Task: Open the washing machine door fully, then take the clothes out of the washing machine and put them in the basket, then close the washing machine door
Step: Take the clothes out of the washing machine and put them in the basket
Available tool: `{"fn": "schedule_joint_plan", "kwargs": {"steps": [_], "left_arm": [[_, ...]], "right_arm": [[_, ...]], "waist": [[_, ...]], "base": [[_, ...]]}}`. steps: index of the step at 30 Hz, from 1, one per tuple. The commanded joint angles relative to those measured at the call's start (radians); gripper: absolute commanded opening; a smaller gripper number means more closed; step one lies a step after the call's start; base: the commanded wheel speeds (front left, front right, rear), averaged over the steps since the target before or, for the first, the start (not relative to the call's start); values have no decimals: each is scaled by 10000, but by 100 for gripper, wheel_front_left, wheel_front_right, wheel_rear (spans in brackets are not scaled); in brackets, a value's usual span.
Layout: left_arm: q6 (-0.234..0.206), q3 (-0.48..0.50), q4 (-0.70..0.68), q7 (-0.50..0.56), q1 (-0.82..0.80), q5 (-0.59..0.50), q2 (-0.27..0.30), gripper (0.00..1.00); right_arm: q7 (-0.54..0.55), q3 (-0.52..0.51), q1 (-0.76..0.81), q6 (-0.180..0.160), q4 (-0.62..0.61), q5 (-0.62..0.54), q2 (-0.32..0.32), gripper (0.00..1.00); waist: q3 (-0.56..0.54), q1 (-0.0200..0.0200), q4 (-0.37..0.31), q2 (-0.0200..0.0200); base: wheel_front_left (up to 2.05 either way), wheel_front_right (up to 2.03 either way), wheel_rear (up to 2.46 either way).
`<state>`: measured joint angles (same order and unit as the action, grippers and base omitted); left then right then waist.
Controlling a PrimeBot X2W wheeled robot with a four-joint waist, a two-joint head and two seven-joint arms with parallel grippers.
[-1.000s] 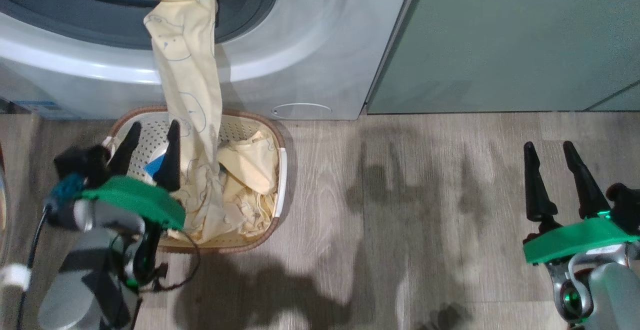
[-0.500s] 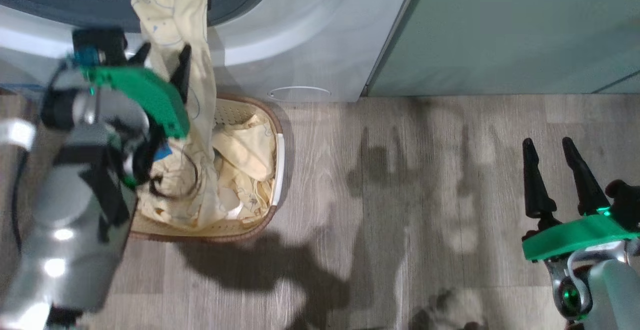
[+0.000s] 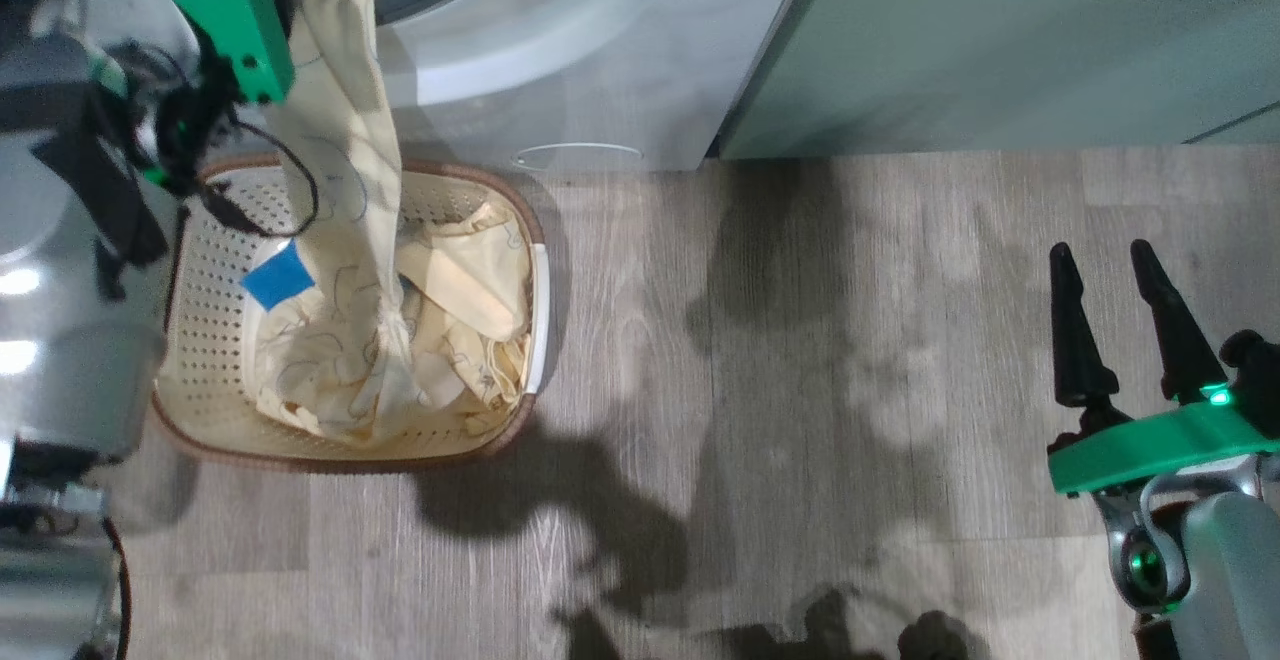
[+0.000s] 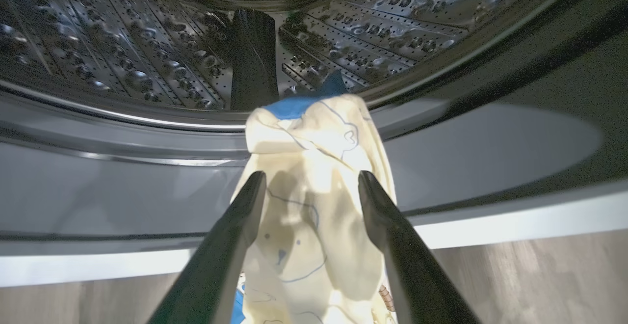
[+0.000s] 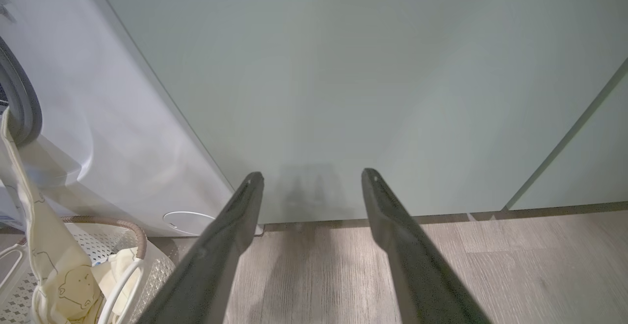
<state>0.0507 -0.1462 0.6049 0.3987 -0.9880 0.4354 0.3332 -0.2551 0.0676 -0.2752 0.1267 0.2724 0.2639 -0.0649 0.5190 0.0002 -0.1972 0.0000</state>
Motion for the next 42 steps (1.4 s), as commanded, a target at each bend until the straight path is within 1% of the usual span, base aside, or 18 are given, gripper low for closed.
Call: {"fn": "schedule_joint_plan", "kwargs": {"steps": [1, 7, 12, 19, 27, 33, 40, 41, 42], "left_arm": [[36, 299, -219, 104, -407, 81, 510, 100], [393, 167, 407, 778, -1126, 493, 493, 100], [528, -1, 870, 1209, -1638, 707, 399, 100], [688, -163, 1303, 1404, -2090, 1108, 266, 100], [771, -357, 1293, 1394, -2320, 1467, 482, 100], [788, -482, 1212, 1623, -2267, 1820, 533, 100], [794, -938, 1268, 1997, -2054, 1783, 729, 100], [795, -991, 1302, 2037, -2034, 1759, 767, 85], [795, -1019, 1322, 2046, -2023, 1760, 800, 58]], "right_arm": [[-67, 120, -160, 40, -325, -11, -87, 100], [-67, 124, -305, 40, -361, 3, -30, 100], [-67, 172, -454, 40, -383, 16, 7, 100], [-67, 217, -560, 40, -386, 37, 58, 100], [-67, 242, -600, 40, -389, 68, 107, 100], [-67, 234, -581, 40, -395, 52, 126, 100], [-67, 249, -638, 40, -405, 68, 139, 100], [-67, 252, -646, 40, -405, 72, 140, 100], [-67, 253, -657, 40, -401, 78, 141, 100]], "waist": [[62, -2, -16, 0], [379, -2, -72, 0], [662, -2, -167, 0], [953, -2, -337, 0], [1124, -2, -476, 0], [1166, -2, -472, 0], [1233, -2, -467, 0], [1240, -2, -471, 0], [1248, -2, -478, 0]], "base": [[0, 0, 0], [0, 0, 0], [0, 0, 0], [0, 0, 0], [0, 0, 0], [0, 0, 0], [0, 0, 0], [0, 0, 0], [0, 0, 0]]}}
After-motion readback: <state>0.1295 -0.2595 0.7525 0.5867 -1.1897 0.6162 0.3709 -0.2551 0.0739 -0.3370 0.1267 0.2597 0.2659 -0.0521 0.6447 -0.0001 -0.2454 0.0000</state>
